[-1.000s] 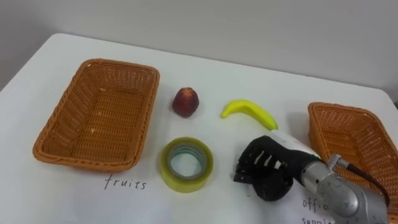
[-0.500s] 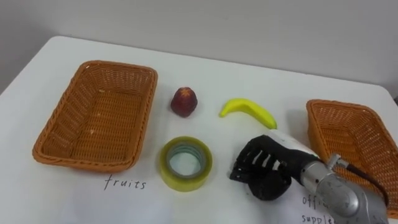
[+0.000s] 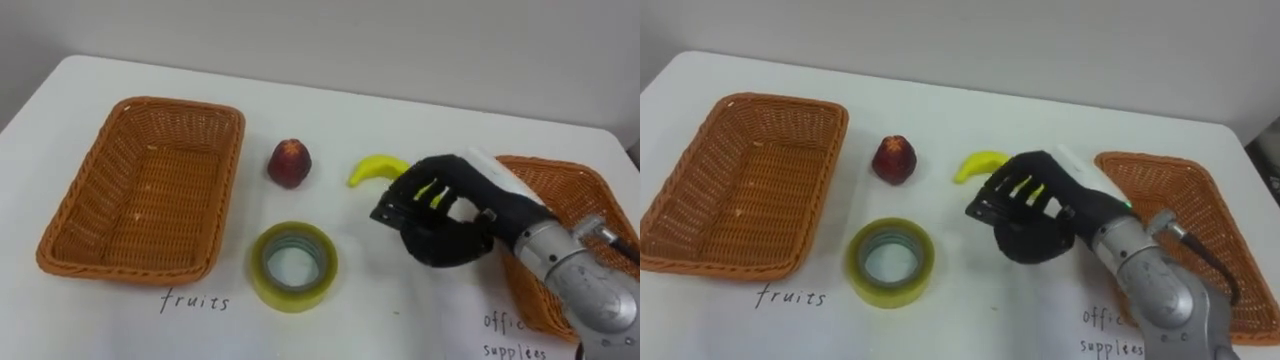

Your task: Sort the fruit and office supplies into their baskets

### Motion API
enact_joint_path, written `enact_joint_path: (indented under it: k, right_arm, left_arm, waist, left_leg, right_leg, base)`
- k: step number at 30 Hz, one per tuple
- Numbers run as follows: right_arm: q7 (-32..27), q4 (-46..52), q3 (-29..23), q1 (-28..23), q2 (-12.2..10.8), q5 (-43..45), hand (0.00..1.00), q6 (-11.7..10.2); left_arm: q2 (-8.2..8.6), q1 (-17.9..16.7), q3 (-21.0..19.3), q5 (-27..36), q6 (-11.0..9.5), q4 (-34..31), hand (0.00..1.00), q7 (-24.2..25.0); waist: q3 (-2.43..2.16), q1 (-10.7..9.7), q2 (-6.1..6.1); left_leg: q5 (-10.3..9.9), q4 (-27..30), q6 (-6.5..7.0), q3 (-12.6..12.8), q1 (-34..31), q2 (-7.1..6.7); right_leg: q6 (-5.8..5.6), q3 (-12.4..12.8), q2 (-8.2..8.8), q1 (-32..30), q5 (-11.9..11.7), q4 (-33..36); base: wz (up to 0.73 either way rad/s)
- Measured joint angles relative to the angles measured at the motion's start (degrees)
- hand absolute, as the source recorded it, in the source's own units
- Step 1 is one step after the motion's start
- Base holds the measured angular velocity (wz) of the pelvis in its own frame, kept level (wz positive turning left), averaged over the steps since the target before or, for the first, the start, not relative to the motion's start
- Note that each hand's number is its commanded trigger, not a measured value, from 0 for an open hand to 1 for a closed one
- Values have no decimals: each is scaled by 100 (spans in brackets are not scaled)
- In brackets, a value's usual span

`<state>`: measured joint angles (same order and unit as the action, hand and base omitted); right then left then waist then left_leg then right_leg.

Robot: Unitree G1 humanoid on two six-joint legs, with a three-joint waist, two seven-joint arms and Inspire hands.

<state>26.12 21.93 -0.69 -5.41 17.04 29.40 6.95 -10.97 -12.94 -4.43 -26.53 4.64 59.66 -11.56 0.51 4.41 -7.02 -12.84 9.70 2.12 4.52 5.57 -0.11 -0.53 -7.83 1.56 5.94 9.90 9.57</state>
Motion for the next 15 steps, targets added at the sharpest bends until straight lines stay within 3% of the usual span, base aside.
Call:
enact_joint_path:
  k: [15]
  right_arm:
    - [-472,172,-579,6,34,-59,100,-144]
  left_arm:
    - [52,49,-347,-46,-39,0,0,95]
  waist:
    - [-7,3,6]
  left_leg:
    - [5,6,0,21,3,0]
  right_leg:
    - [0,40,-9,-17,0,15]
  base:
    - [-1]
